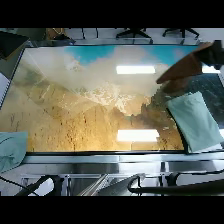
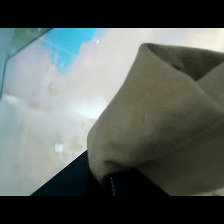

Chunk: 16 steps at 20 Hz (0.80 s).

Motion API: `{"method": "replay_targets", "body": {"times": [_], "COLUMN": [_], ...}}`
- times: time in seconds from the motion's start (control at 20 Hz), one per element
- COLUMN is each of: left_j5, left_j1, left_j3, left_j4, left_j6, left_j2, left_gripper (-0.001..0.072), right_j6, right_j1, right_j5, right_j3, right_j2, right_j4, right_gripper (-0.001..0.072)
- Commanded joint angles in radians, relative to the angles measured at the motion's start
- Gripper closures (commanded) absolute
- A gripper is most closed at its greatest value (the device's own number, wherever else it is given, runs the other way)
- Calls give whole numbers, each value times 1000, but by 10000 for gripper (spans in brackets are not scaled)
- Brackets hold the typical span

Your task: Fold the shirts.

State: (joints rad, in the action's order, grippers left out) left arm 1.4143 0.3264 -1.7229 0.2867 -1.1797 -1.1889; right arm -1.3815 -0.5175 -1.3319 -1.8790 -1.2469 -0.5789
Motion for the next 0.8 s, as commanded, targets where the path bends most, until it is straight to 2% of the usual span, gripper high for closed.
{"method": "replay_targets", "body": {"times": [0.0,0.15,0.3,0.55,0.6,0.65,0.75], "left_j5": [0,0,25,89,91,109,133], "left_j1": [1,0,0,0,0,0,0], "left_j3": [0,0,0,0,0,0,0], "left_j4": [0,1,1,0,0,0,1], "left_j6": [1,1,-23,-44,-44,-44,-43], "left_j2": [0,0,0,0,0,0,0], "left_gripper": [691,690,690,691,690,691,691], "right_j6": [-53,-77,-161,-365,-377,-414,-421], "right_j1": [-182,-268,-319,-323,-323,-324,-324], "right_j5": [-57,-88,-177,-389,-400,-447,-473], "right_j3": [-2,-2,-2,26,32,80,170], "right_j2": [50,85,108,200,210,269,328], "right_j4": [-9,-16,-91,-468,-489,-595,-678], "right_gripper": [694,694,694,695,694,694,693]}}
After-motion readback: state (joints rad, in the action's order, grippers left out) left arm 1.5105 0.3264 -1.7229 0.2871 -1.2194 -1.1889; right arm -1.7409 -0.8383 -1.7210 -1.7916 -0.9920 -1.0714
